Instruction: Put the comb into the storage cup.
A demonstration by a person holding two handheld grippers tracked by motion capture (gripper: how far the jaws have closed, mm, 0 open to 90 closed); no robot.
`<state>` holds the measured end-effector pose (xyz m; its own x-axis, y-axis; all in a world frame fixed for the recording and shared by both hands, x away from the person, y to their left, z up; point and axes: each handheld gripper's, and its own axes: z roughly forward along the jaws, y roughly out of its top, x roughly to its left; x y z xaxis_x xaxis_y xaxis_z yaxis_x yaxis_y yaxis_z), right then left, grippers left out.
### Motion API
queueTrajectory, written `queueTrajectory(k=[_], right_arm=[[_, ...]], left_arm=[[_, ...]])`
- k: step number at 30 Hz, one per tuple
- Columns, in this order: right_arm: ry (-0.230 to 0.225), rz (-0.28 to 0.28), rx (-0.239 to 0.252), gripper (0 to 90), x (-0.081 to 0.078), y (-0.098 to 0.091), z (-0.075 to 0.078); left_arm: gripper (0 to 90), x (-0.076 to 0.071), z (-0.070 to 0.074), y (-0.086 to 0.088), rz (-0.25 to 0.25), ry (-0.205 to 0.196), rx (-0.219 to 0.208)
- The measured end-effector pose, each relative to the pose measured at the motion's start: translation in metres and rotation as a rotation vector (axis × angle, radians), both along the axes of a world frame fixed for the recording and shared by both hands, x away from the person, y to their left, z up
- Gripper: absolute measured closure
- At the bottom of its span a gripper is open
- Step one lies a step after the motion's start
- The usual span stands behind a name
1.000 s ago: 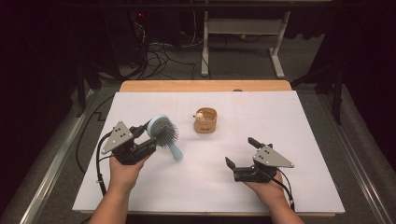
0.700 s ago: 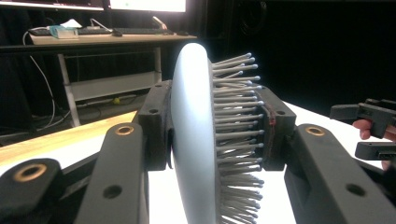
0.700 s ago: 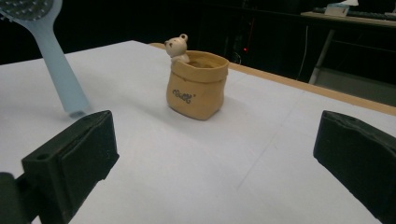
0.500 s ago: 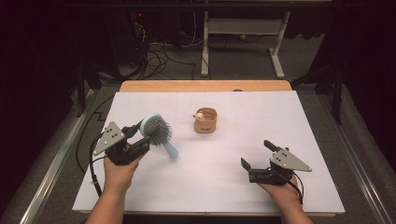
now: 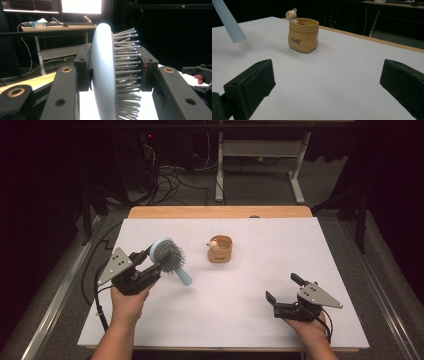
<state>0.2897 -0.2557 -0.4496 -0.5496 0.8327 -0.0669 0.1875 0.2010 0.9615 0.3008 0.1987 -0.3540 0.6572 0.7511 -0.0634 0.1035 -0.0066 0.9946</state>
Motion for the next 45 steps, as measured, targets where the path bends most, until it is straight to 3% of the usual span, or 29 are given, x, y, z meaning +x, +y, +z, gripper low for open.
queueTrajectory(k=[18, 34, 45], right_arm=[[0.001, -0.006, 0.008, 0.2, 0.002, 0.0, -0.001], [0.004, -0.002, 0.007, 0.2, 0.002, 0.001, -0.002], [0.004, -0.001, 0.008, 0.2, 0.002, 0.0, -0.003]], left_arm=[[56.0, 0.022, 0.004, -0.028, -0.03, -0.012, -0.022], [56.1, 0.043, 0.019, -0.053, -0.054, -0.033, -0.014], [56.1, 0.059, 0.028, -0.066, -0.067, -0.039, -0.033]])
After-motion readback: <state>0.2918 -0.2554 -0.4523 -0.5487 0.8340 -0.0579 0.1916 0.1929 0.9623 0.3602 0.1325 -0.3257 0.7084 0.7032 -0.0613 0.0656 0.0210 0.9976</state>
